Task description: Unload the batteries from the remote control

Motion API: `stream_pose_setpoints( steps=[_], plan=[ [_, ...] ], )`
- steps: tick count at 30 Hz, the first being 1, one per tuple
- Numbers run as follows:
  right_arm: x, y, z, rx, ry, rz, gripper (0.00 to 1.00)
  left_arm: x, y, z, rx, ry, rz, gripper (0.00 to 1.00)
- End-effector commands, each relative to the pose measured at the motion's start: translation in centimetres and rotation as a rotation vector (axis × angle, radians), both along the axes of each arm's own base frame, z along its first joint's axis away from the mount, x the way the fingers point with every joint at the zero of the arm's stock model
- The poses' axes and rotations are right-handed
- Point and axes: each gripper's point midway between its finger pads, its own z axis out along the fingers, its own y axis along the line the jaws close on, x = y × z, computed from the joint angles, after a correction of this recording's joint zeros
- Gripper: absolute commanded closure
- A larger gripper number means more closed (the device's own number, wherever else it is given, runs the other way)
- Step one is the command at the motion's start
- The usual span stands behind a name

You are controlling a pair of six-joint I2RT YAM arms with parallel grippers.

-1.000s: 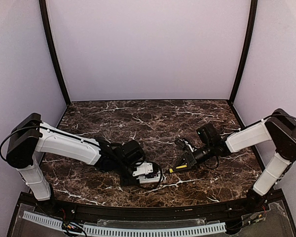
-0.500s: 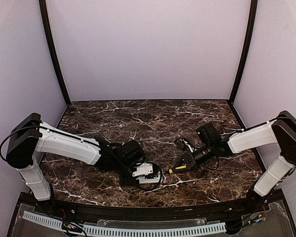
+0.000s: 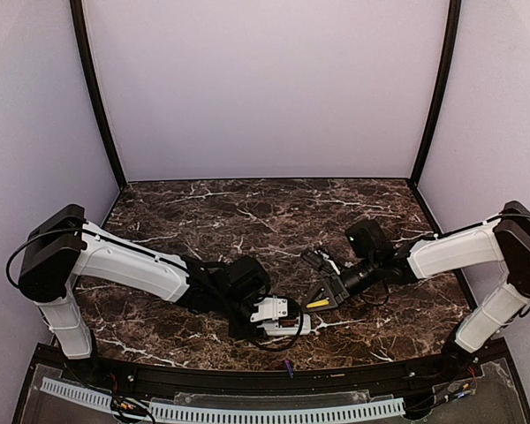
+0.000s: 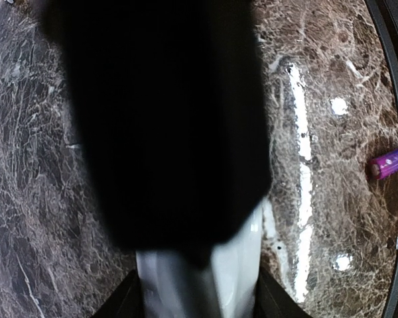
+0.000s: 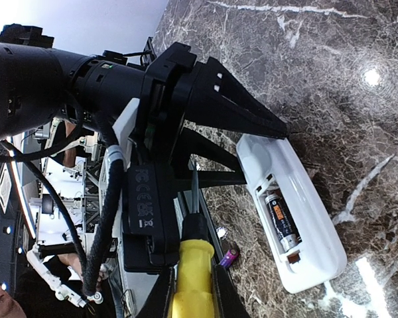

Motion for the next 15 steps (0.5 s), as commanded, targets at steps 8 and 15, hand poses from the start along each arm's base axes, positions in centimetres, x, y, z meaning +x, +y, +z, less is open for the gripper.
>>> stream_pose_setpoints(
  steps=[8,15],
  plan=[
    [0.4,0.7,0.4,0.003,-0.097,0.016,1.00,-0.4,-1.1,0.3,-0.023,0.000,-0.020,1.00],
    [0.8,-0.3,-0.5,-0.054,-0.112,-0.013,1.00,-0.1,-1.1,1.4,-0.051,-0.024,-0.015,1.00]
  ],
)
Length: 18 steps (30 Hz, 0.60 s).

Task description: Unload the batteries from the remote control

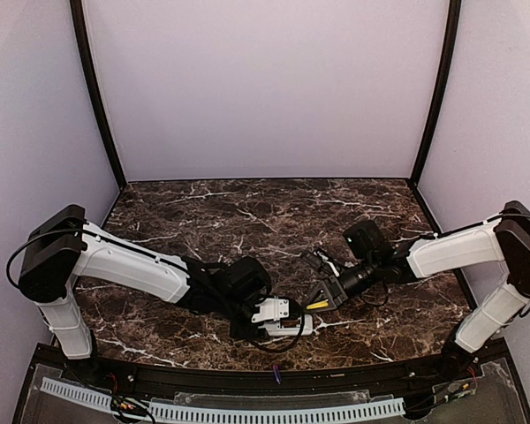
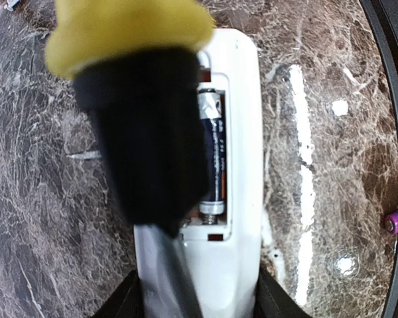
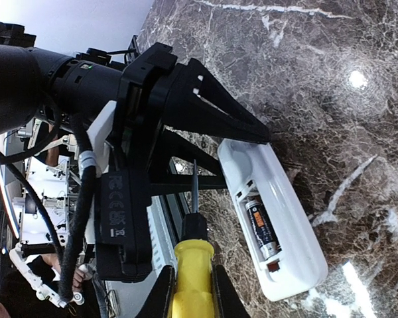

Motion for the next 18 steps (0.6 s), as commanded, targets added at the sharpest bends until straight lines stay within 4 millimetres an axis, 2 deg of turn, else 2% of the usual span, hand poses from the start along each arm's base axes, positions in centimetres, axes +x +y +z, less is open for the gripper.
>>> stream_pose_setpoints(
  steps=[1,18],
  plan=[
    [0.6,-0.1,0.5,-0.008,-0.064,-0.011,1.00,-0.1,-0.9,1.4,-0.044,-0.023,-0.014,1.00],
    [1.5,-2.7,2.1,-0.065,-0.133,-0.065,1.00,1.2,-0.1,2.0,-0.018,-0.111,0.005,1.00]
  ],
)
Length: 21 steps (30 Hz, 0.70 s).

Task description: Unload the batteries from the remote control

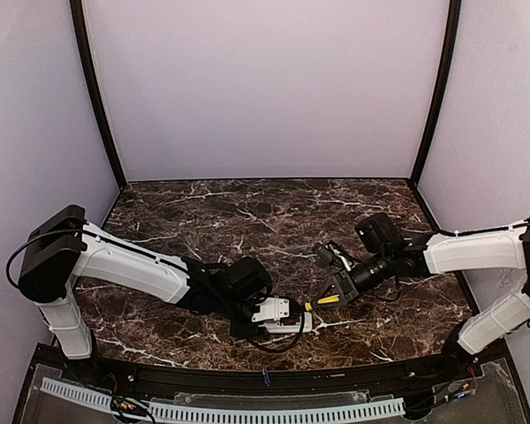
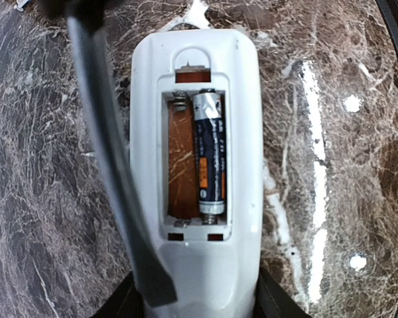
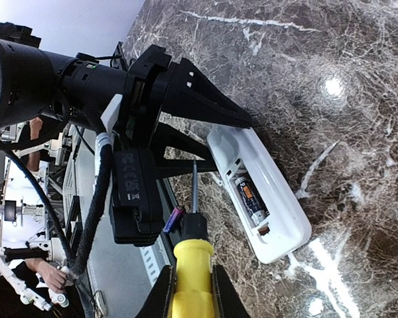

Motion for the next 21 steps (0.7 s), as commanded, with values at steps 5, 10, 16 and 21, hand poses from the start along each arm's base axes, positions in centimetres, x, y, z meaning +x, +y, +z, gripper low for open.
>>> stream_pose_setpoints(
  steps=[5,10,16,21],
  plan=[
    [1.1,-0.9,1.0,-0.031,-0.079,-0.030,1.00,1.0,0.4,1.8,-0.011,-0.092,0.009,0.98],
    [2.1,-1.3,0.9,-0.076,-0.105,-0.070,1.00,1.4,0.5,1.7,-0.001,-0.096,0.039,0.82],
    [2.5,-1.4,0.9,-0.087,-0.118,-0.089,1.00,1.9,0.7,1.9,-0.006,-0.099,0.104,0.36],
    [2.8,-1.5,1.4,-0.082,-0.138,-0.100,1.00,1.9,0.4,2.9,-0.051,-0.091,0.126,0.03]
  ],
)
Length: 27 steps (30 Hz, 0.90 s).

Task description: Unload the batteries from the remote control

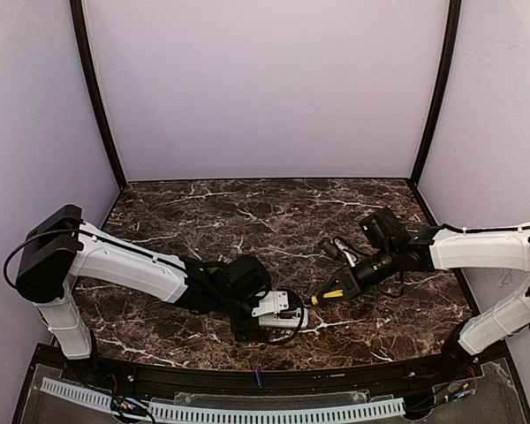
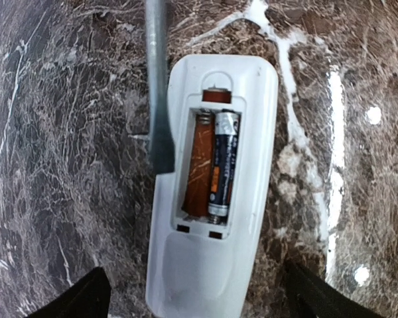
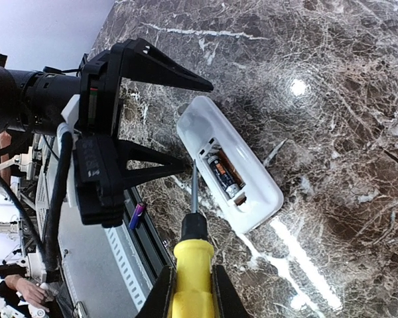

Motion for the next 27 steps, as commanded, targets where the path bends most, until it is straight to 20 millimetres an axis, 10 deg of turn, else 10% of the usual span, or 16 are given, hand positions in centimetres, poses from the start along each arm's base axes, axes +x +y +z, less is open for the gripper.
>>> stream_pose_setpoints(
  steps=[1,13,27],
  plan=[
    [1.1,0.1,1.7,0.021,-0.068,-0.020,1.00,-0.1,-0.3,2.3,-0.072,-0.008,0.029,0.02],
    [2.5,-0.6,4.3,0.050,-0.167,-0.069,1.00,-1.0,0.3,7.4,-0.435,-0.060,0.039,0.02],
    [1.5,-1.3,5.7,0.087,-0.176,-0.077,1.00,-0.9,2.3,5.7,-0.633,0.058,-0.137,0.02]
  ],
)
